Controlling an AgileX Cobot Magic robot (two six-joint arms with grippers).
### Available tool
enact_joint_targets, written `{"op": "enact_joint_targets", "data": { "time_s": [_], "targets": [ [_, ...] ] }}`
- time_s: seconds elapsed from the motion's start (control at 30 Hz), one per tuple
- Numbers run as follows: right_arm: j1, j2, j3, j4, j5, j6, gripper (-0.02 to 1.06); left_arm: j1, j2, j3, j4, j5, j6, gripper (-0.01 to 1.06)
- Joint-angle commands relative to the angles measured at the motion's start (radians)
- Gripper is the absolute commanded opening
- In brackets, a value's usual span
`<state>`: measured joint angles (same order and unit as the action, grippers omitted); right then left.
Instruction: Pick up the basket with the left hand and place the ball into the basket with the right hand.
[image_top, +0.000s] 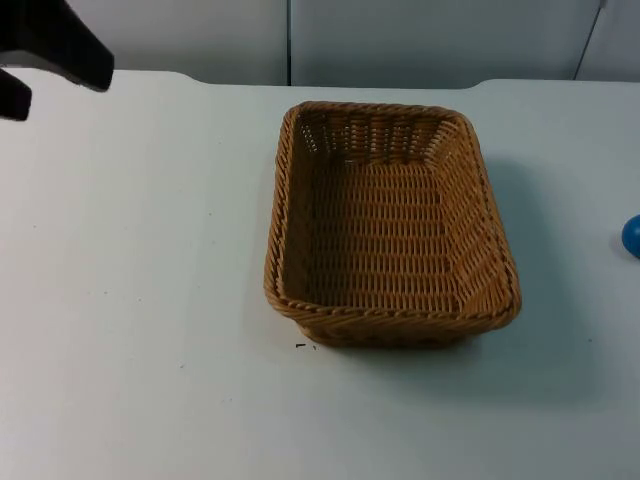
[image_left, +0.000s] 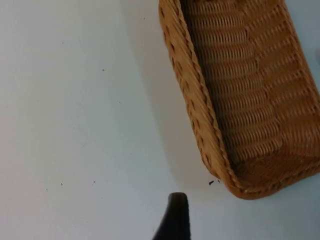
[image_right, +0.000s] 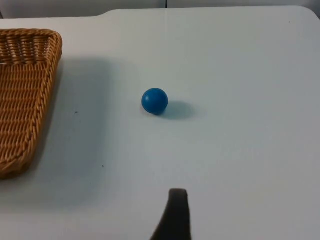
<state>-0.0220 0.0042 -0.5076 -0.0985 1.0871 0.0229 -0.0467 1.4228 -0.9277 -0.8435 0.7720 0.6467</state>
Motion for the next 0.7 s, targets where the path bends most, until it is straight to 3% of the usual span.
{"op": "enact_joint_targets", "data": {
  "time_s": [0.0, 0.2, 0.47, 0.67],
  "targets": [
    [-0.008, -0.004, 0.002, -0.003, -0.010, 0.004, 0.73, 0.005, 0.062, -0.047, -0.020, 0.003, 0.009, 0.71],
    [-0.008, -0.004, 0.002, -0.003, -0.010, 0.004, 0.73, -0.008, 0.258, -0.164, -0.120, 0.021, 0.086, 0.71],
    [-0.008, -0.004, 0.002, -0.005, -0.010, 0.004, 0.73, -0.124, 0.497, -0.335, -0.119, -0.002, 0.095, 0.71],
    [-0.008, -0.004, 0.002, -0.005, -0.010, 0.004, 0.73, -0.161, 0.620, -0.431, -0.119, -0.001, 0.083, 0.71]
  ]
}}
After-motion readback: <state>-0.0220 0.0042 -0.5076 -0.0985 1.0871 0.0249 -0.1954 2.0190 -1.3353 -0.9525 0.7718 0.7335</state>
